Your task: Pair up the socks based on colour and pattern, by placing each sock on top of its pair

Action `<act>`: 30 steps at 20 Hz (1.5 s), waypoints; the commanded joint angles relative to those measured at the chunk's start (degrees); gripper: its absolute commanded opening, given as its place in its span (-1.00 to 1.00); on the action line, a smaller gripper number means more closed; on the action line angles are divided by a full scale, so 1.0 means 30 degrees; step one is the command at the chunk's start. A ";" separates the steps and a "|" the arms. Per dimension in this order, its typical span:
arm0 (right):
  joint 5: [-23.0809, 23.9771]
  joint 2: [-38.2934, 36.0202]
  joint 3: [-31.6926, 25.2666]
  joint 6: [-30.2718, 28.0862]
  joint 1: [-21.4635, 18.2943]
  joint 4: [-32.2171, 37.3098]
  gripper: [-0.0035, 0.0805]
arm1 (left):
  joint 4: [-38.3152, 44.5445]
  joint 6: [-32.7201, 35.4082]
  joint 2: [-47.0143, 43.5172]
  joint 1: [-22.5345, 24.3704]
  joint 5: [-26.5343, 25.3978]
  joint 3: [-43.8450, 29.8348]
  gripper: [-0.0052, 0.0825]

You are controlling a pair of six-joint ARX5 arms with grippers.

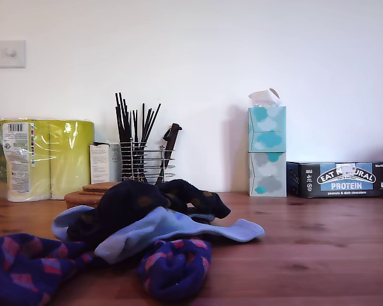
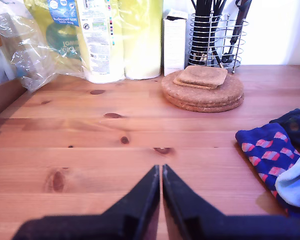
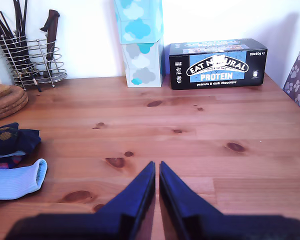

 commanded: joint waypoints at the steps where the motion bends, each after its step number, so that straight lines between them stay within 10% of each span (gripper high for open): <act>1: 0.0240 -0.0117 -0.0328 0.0022 0.0073 0.0117 -0.94 | -0.0342 -0.0044 -0.0153 0.0066 0.0029 -0.0284 -0.94; 11: 0.0226 -0.0117 -0.0277 0.0204 0.0073 0.1107 -0.94 | 0.0648 -0.0459 -0.0153 0.0058 0.0991 -0.0124 -0.94; 15: 0.0153 -0.0109 0.1137 0.3155 0.0080 0.2011 -0.94 | 0.1370 -0.1275 -0.0080 0.0022 0.3104 0.1880 -0.94; 30: -0.7737 0.5013 0.9486 0.1989 0.2244 -0.7650 -0.94 | -0.3840 0.2127 0.7665 -0.3330 1.0783 0.8480 -0.94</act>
